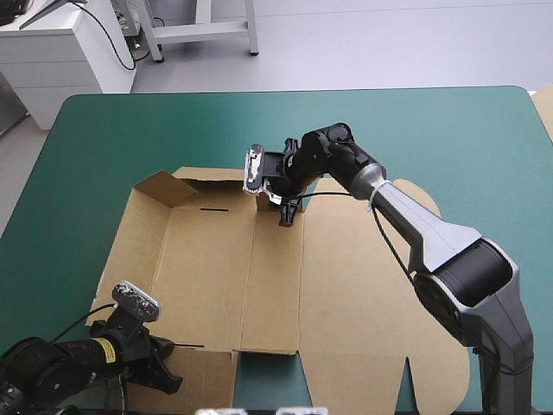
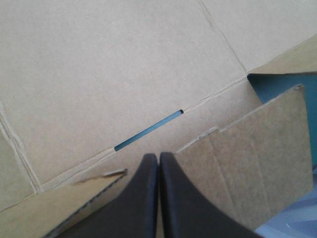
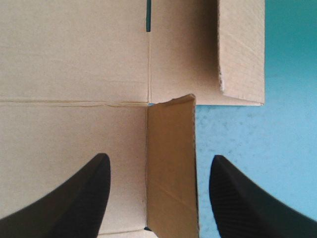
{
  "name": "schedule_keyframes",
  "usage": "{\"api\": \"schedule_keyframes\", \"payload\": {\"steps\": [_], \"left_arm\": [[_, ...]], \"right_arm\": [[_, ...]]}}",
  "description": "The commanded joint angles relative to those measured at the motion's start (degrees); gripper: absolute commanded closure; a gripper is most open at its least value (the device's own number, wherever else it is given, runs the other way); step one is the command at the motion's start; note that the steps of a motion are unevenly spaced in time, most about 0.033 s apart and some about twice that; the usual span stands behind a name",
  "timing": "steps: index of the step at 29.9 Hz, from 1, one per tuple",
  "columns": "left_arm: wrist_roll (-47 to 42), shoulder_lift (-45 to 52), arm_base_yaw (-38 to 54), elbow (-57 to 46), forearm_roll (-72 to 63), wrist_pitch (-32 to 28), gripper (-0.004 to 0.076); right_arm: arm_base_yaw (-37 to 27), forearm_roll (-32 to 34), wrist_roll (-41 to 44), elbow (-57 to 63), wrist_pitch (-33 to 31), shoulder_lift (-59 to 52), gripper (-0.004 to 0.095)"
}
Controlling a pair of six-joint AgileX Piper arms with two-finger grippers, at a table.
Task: Fold the box
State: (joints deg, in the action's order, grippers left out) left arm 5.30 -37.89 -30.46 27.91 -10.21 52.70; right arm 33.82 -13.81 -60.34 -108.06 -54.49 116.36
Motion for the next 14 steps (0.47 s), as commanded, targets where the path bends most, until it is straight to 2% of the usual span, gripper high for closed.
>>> {"api": "schedule_keyframes", "payload": {"steps": [1,5,10,14], "left_arm": [[-0.1,-0.1,-0.4,1.6,-1.0,-2.4,0.0731],[-0.1,-0.1,-0.4,1.6,-1.0,-2.8,0.0731],[0.2,-0.1,-0.4,1.6,-1.0,-3.4,0.0731],[0.6,-0.1,-0.4,1.6,-1.0,-4.0,0.0731]], "right_arm": [[-0.1,0.5,3.6,-3.7,0.0,-6.5,0.0347],[-0.4,3.7,7.6,-5.2,-2.5,-9.9,0.0387],[-2.7,7.0,13.1,-5.4,-5.7,-14.3,0.0606],[-8.2,6.4,18.3,-5.3,-12.8,-16.2,0.0774]]}}
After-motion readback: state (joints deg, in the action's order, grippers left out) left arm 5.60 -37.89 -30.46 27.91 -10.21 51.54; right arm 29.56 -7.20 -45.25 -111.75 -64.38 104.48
